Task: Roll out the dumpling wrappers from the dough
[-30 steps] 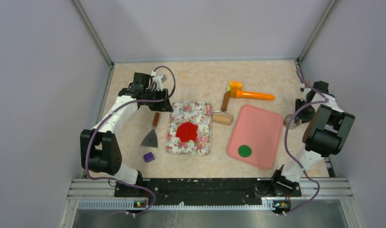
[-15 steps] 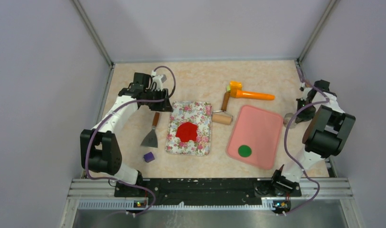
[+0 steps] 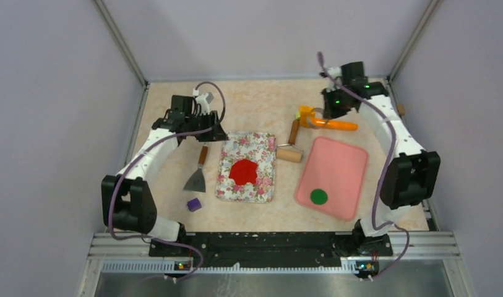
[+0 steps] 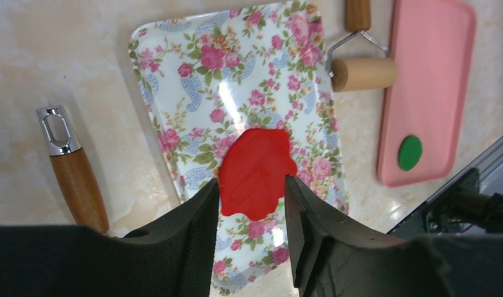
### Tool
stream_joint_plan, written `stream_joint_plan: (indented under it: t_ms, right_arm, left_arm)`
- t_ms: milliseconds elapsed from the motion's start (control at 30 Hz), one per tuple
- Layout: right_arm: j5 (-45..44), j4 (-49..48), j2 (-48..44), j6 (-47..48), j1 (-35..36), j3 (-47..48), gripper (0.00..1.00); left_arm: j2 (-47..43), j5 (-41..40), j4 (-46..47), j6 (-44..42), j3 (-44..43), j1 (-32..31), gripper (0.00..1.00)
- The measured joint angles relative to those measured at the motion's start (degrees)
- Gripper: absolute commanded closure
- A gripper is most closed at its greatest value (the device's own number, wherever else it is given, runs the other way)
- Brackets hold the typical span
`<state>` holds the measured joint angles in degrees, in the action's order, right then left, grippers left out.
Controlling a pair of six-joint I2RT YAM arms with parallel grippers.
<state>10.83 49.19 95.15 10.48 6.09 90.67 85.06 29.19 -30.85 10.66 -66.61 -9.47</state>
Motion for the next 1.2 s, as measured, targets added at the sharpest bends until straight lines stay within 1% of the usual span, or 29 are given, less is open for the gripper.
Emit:
stream_joint_plan:
  t_ms: [133,167,267,333,500,633,800,933,1033,1100,1200]
  right_arm:
    - [1.3,0.3,4.4,-6.6,14.3,5.6,1.00]
    - [1.6,0.5,6.3,-8.5,16.6,7.8,1.00]
    - [2.0,0.0,13.6,-13.9,22.3,15.7,1.00]
    - [0.7,-0.3,17.2,-16.4,25.3,18.6,1.00]
    - [-4.6,0.2,22.2,-22.9,32.1,20.1,1.00]
    - [-6.8,1.1,22.7,-26.8,34.8,20.1,1.00]
    - [-8.0,1.1,22.6,-29.1,34.6,20.1,1.00]
    - [-8.3,0.9,22.6,-29.8,34.6,20.0,1.00]
    - [-8.4,1.0,22.6,-29.8,34.6,20.0,1.00]
    - [-8.5,0.9,22.6,-29.8,34.5,19.8,1.00]
    - [-7.7,0.3,22.6,-29.9,34.4,18.5,1.00]
  left_arm:
    - [-5.4,0.6,5.1,5.1,2.6,-1.1,0.52]
    - [-6.7,0.9,6.5,6.4,2.7,-1.9,0.52]
    - [-8.7,2.1,11.3,9.8,2.7,-4.8,0.49]
    - [-8.7,2.4,13.3,11.3,2.7,-6.9,0.49]
    - [-8.6,0.9,15.6,14.4,4.1,-9.4,0.52]
    - [-7.1,-2.4,16.5,17.6,4.3,-9.4,0.59]
    - [-2.6,-5.8,17.3,19.6,4.3,-10.0,0.63]
    - [-0.1,-6.8,17.1,20.3,4.3,-10.8,0.76]
    - [0.2,-7.7,16.7,20.7,4.3,-11.1,0.92]
    - [0.2,-8.2,16.7,20.8,4.3,-11.2,1.00]
    - [0.2,-9.0,16.7,21.0,4.7,-11.3,1.00]
